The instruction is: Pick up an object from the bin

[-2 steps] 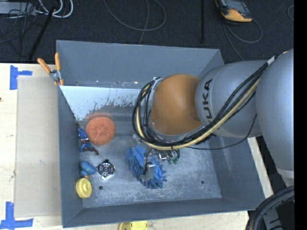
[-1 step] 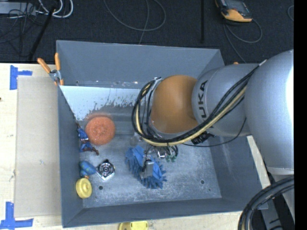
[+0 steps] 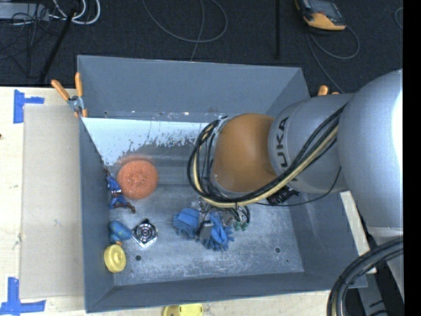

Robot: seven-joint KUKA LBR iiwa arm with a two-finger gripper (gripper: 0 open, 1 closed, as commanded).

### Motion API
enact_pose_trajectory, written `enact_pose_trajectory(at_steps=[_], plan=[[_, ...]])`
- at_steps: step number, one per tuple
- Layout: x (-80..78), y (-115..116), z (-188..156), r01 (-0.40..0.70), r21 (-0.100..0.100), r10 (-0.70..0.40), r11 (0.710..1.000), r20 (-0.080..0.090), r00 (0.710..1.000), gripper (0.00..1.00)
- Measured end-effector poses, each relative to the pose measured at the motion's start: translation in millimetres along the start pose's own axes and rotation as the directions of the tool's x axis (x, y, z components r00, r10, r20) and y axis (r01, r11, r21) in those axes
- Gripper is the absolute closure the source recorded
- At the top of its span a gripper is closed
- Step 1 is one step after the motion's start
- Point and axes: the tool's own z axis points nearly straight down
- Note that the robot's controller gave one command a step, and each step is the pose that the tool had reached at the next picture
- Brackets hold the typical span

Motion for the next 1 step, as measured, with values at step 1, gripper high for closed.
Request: enact_pose_trajectory(at_steps=[1], plan=[[0.0,-0.1,0.0,-0.001,0.0,0.001,1.0,0.0,1.0,1.0]])
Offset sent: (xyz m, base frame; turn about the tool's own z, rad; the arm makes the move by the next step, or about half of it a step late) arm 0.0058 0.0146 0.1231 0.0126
